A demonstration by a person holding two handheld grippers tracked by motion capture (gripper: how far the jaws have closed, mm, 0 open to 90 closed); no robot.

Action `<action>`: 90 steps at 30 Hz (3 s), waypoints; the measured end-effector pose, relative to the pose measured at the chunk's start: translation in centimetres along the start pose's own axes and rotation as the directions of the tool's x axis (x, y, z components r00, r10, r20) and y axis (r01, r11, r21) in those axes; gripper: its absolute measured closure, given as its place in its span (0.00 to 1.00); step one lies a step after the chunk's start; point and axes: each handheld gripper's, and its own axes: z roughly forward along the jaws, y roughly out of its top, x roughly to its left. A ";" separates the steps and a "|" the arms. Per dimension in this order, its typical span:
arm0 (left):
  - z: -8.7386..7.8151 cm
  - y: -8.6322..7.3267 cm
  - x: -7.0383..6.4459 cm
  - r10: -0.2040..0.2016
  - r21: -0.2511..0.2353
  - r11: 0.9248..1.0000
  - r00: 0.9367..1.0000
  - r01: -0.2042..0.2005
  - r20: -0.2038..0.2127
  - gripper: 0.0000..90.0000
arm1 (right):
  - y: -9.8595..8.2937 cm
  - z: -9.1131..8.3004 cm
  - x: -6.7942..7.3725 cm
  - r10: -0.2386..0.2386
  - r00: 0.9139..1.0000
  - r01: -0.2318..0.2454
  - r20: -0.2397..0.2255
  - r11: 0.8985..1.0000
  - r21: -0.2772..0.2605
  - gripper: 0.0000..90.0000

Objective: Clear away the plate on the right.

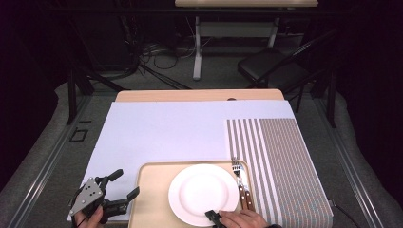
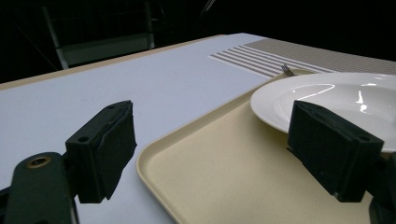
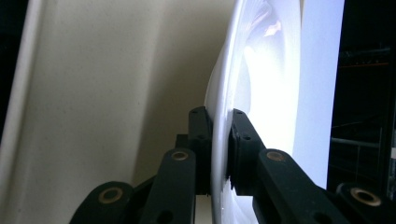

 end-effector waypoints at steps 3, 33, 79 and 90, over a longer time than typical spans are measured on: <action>0.0 0.0 0.0 -0.001 -0.001 1.000 1.000 0.001 0.000 0.17 | 0.2 0.3 0.2 0.005 1.000 -0.005 -0.001 1.000 -0.011 0.91; 0.2 0.0 0.0 -0.005 0.003 1.000 1.000 0.005 0.000 0.17 | 1.3 1.1 0.8 0.073 0.997 -0.073 -0.013 0.997 -0.035 0.90; 0.1 -0.1 0.0 -0.007 0.001 1.000 1.000 0.007 -0.003 0.17 | 0.6 1.8 -0.4 0.312 0.919 -0.353 -0.240 0.924 -0.148 0.31; 0.2 -0.1 -0.1 -0.006 0.003 1.000 1.000 0.006 -0.003 0.17 | -0.8 1.1 -2.2 0.494 0.812 -0.565 -0.312 0.798 -0.208 0.16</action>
